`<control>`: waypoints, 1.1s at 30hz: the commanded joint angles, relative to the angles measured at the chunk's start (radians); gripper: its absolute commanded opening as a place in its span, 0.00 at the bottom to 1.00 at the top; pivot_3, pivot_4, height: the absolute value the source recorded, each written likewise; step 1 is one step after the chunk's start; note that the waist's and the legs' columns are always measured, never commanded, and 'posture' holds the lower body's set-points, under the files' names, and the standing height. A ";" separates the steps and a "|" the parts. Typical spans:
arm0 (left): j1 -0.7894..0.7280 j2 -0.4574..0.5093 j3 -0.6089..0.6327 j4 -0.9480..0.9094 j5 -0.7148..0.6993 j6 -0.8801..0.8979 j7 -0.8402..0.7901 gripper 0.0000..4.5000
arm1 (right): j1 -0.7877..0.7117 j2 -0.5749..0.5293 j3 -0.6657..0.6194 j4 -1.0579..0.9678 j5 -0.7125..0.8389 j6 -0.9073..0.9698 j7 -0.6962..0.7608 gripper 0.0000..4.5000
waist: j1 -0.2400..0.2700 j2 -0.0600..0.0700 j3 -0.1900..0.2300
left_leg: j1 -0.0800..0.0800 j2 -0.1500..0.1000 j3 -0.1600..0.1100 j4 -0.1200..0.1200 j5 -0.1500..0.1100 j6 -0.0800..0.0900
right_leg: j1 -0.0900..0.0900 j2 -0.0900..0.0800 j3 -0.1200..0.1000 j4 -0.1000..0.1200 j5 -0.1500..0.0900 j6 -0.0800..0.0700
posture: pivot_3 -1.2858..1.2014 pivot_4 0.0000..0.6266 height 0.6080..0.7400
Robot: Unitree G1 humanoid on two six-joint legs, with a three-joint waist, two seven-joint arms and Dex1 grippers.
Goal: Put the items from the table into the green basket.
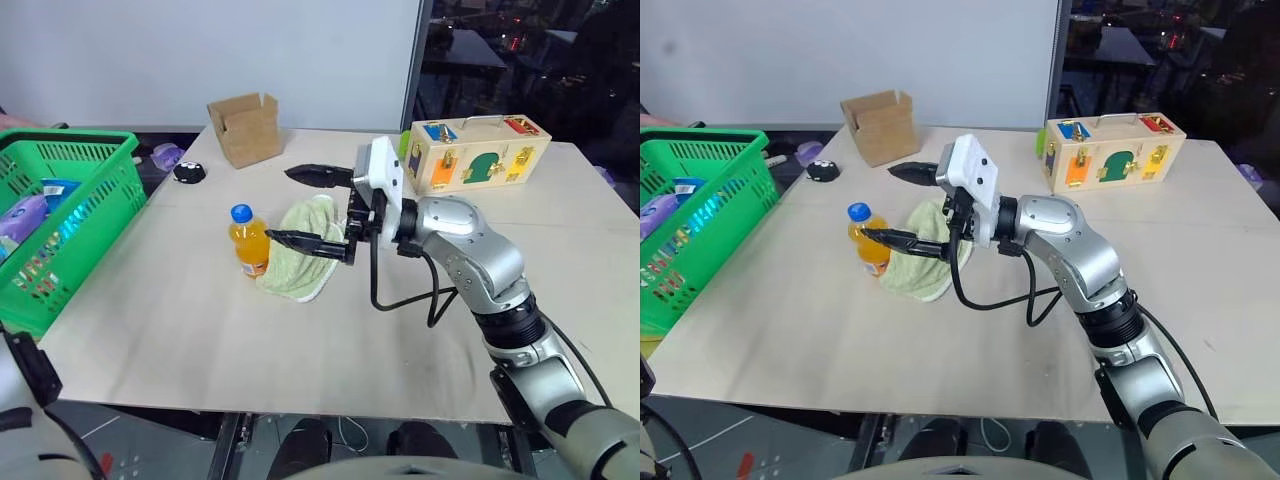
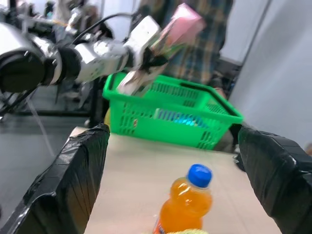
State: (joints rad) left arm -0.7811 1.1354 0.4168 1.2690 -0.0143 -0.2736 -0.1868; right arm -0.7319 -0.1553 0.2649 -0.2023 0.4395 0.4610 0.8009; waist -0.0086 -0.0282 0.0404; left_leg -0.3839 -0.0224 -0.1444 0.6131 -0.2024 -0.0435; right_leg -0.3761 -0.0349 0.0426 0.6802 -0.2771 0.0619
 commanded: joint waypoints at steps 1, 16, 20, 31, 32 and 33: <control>0.017 0.021 0.035 -0.044 -0.055 -0.040 -0.018 0.86 | -0.002 0.003 -0.031 -0.064 0.029 0.016 -0.021 1.00 | -0.003 0.000 0.000 | 0.000 0.000 0.000 0.000 0.000 0.000 | 0.000 0.000 0.000 0.000 0.000 0.000 | 0.54 0.00 1.00; 0.030 -0.229 -0.047 -0.529 -0.266 0.094 -0.303 0.96 | 0.048 -0.046 -0.042 -0.121 0.037 0.052 -0.052 1.00 | 0.005 0.000 -0.001 | -0.001 0.000 0.000 0.000 0.000 0.000 | 0.001 -0.001 0.000 -0.001 0.000 -0.001 | 0.53 0.00 1.00; 0.196 -0.322 -0.101 -0.886 -0.405 0.348 -0.446 0.98 | 0.089 -0.086 -0.054 -0.160 0.030 0.071 -0.072 1.00 | -0.019 -0.001 -0.003 | -0.001 -0.001 0.003 0.001 0.000 0.000 | 0.002 -0.003 0.003 -0.001 0.001 -0.001 | 0.52 0.00 1.00; 0.512 -0.177 -0.002 -1.217 -0.683 0.853 -0.747 0.98 | 0.226 -0.219 -0.108 -0.273 0.046 0.122 -0.103 1.00 | -0.120 0.007 0.001 | 0.000 0.007 0.005 -0.003 -0.001 0.001 | -0.002 0.002 0.004 0.000 -0.002 -0.006 | 0.50 0.00 1.00; 0.530 -0.170 0.005 -1.218 -0.685 0.857 -0.762 0.98 | 0.231 -0.225 -0.110 -0.277 0.047 0.123 -0.103 1.00 | -0.118 0.010 0.003 | 0.001 0.007 0.005 -0.004 -0.001 0.001 | -0.002 0.002 0.004 -0.001 -0.003 -0.006 | 0.50 0.00 1.00; 0.539 -0.168 0.012 -1.217 -0.682 0.860 -0.764 0.98 | 0.235 -0.228 -0.110 -0.279 0.047 0.123 -0.104 1.00 | -0.115 0.011 0.004 | 0.001 0.007 0.006 -0.004 -0.001 0.001 | -0.002 0.002 0.004 -0.001 -0.003 -0.006 | 0.50 0.00 1.00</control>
State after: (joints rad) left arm -0.2445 0.9500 0.3926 0.0728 -0.6811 0.5753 -0.9279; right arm -0.4873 -0.3810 0.1807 -0.4338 0.4740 0.5867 0.7044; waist -0.1234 -0.0168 0.0443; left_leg -0.3836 -0.0156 -0.1389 0.6094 -0.2034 -0.0423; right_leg -0.3777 -0.0328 0.0469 0.6789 -0.2802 0.0558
